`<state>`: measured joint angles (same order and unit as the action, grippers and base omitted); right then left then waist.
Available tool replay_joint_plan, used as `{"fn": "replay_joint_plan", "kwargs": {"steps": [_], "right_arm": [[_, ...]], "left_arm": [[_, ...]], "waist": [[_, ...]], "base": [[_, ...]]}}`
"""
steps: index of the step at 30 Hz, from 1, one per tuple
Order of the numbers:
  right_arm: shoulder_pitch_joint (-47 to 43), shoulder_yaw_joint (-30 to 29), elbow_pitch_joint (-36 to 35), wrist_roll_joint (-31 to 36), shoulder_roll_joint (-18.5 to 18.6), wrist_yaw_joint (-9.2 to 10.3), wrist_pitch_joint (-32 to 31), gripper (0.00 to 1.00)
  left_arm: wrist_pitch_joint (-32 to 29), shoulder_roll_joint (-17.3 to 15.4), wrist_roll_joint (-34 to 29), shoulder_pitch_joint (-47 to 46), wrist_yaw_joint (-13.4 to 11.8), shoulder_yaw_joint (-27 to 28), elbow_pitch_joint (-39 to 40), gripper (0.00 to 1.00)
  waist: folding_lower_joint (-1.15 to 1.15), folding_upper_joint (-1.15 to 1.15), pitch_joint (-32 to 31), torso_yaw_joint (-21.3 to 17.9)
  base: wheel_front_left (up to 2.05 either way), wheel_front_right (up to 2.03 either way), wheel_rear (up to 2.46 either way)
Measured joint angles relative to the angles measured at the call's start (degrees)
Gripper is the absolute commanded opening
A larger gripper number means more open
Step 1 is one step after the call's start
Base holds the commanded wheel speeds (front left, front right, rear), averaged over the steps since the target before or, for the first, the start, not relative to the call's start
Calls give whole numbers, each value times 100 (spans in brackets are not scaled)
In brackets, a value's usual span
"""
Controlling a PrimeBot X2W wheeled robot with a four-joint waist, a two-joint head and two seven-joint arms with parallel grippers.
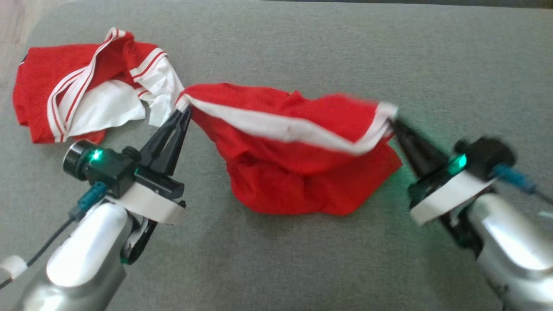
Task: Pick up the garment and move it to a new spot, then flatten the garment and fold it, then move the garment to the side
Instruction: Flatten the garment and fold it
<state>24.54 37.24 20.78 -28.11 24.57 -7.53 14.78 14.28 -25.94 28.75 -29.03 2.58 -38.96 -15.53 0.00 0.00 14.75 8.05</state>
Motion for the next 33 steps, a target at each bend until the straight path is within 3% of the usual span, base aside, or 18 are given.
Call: {"fn": "replay_joint_plan", "kwargs": {"steps": [7, 11, 17, 22, 27, 33], "right_arm": [[447, -1460, -575, 337, 5, 0, 0, 0], [1311, -2011, -705, 647, 232, 0, 0, 0], [3010, -2443, -761, 872, 488, 0, 2, 0], [3704, -2748, -914, 1179, 544, 0, 10, 0], [2930, -2677, -998, 1212, 542, 0, 11, 0], [1266, -2727, -981, 1140, 269, 0, 10, 0]], "left_arm": [[1, -85, -221, -549, 245, 92, 252, 0], [-16, -57, -516, -1947, 355, 71, 232, 0], [-59, 390, -926, -4188, 408, 73, -392, 0], [49, 638, -1318, -5169, 407, 109, -779, 0], [51, 613, -1439, -4386, 449, -43, -665, 0], [49, 312, -1471, -2362, 424, -194, -235, 0]], "waist": [[0, 0, 14, -283], [1, 0, 199, -476], [2, 0, 625, -828], [2, 0, 911, -1181], [1, 0, 1061, -1446], [0, 0, 919, -1498]], "base": [[0, 0, 0], [0, 0, 0], [0, 0, 0], [0, 0, 0], [0, 0, 0], [0, 0, 0]]}}
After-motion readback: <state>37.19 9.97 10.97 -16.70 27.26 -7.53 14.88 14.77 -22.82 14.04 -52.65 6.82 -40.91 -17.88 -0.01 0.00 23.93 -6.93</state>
